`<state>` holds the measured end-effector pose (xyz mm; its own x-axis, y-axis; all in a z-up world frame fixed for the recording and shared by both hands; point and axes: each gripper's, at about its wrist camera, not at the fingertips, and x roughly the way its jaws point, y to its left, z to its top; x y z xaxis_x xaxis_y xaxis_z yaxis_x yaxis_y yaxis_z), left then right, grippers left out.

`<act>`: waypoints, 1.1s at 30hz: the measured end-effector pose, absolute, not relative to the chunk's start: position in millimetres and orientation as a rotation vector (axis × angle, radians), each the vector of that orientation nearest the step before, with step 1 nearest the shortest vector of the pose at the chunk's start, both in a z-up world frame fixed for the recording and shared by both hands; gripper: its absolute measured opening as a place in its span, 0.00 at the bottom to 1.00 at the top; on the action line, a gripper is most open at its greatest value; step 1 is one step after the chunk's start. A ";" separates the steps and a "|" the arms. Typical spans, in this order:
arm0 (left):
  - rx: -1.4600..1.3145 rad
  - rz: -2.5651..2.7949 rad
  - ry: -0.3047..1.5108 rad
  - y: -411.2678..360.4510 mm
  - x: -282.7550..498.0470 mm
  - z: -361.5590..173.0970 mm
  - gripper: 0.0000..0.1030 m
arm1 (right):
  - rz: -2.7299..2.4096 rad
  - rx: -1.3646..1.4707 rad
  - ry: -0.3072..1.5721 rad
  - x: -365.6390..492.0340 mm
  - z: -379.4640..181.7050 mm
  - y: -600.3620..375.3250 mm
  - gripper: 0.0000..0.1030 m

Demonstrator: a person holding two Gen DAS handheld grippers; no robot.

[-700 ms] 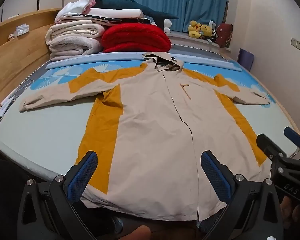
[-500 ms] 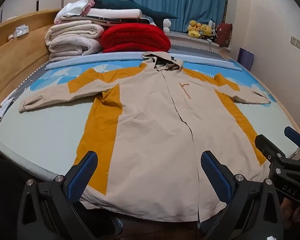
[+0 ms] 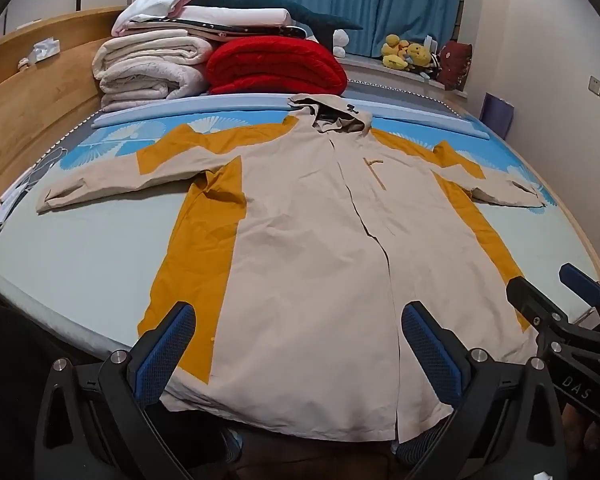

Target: Fold large clothes

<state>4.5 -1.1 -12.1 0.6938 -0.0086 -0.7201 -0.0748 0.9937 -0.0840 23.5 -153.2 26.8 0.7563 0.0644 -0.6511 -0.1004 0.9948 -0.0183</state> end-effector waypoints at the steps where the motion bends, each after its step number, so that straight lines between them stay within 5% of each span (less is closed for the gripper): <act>1: -0.111 0.036 0.805 0.0 5.1 -13.4 0.99 | 0.092 -0.052 0.707 23.5 27.2 -152.0 0.91; 33: -0.113 0.033 0.805 1.3 4.8 -15.9 0.99 | 0.114 -0.071 0.699 18.2 24.5 -139.4 0.91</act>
<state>4.8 1.3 -15.9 0.6932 -0.0132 -0.7206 -0.0730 0.9934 -0.0885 18.2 -139.4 24.5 0.7598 0.0805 -0.6451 -0.1283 0.9914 -0.0273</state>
